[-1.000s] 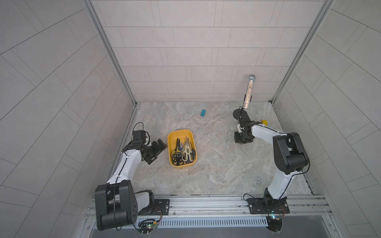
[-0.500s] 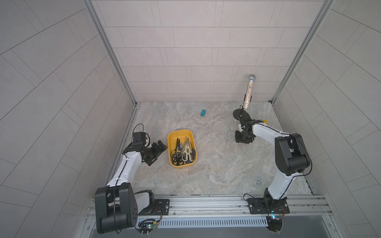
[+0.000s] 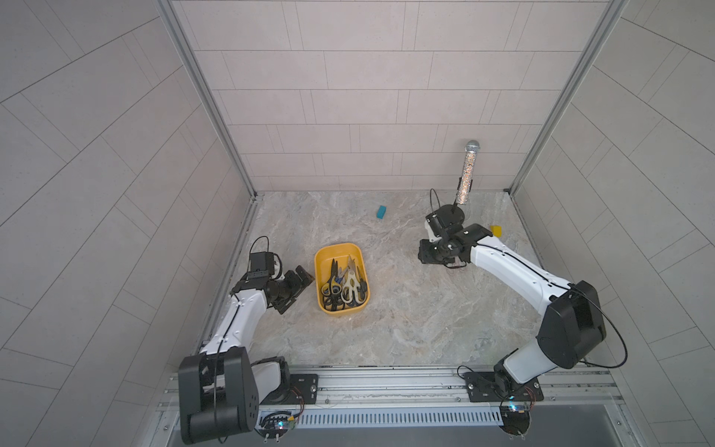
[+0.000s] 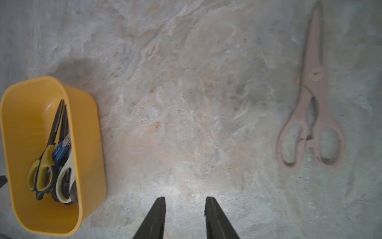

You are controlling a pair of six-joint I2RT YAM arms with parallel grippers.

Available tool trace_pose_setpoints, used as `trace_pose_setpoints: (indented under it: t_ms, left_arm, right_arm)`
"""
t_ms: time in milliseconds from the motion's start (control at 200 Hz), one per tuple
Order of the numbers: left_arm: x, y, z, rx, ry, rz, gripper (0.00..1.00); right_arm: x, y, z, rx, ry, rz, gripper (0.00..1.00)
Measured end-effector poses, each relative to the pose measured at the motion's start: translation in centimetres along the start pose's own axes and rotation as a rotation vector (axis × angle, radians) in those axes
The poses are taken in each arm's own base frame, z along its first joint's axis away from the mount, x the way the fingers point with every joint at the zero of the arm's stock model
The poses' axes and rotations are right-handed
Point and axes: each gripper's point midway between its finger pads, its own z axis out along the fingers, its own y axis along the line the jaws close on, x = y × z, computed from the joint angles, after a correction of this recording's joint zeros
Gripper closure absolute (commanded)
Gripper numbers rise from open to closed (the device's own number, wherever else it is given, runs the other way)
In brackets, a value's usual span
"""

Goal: Take the scissors out of the storage box
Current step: Place the scissors at the center of the board, then pick up the scissors from the storage box.

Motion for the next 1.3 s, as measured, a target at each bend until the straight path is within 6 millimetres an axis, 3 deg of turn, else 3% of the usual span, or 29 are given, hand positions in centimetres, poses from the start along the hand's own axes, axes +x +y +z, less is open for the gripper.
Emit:
trace_pose_setpoints:
  t_ms: [190,315,555,715,1301]
  left_arm:
    - [0.2,0.3,0.0,0.008,-0.015,-0.024,0.00]
    - [0.7,0.7,-0.2,0.015,-0.034,-0.034,0.00]
    - [0.4,0.5,-0.7,0.021,-0.067,-0.034,0.00]
    - [0.3,0.5,-0.7,0.020,-0.069,-0.035,0.00]
    - [0.2,0.7,-0.7,0.015,-0.073,-0.044,0.00]
  right_arm:
    - [2.4,8.7,0.4,-0.156,0.014,-0.099,0.65]
    - [4.4,14.1,2.1,-0.241,0.055,-0.140,0.65]
    - [7.6,20.5,6.3,-0.285,0.141,-0.196,0.67]
    - [7.5,22.1,8.1,-0.277,0.153,-0.186,0.69]
    - [8.3,21.7,11.9,-0.187,0.206,-0.159,0.71]
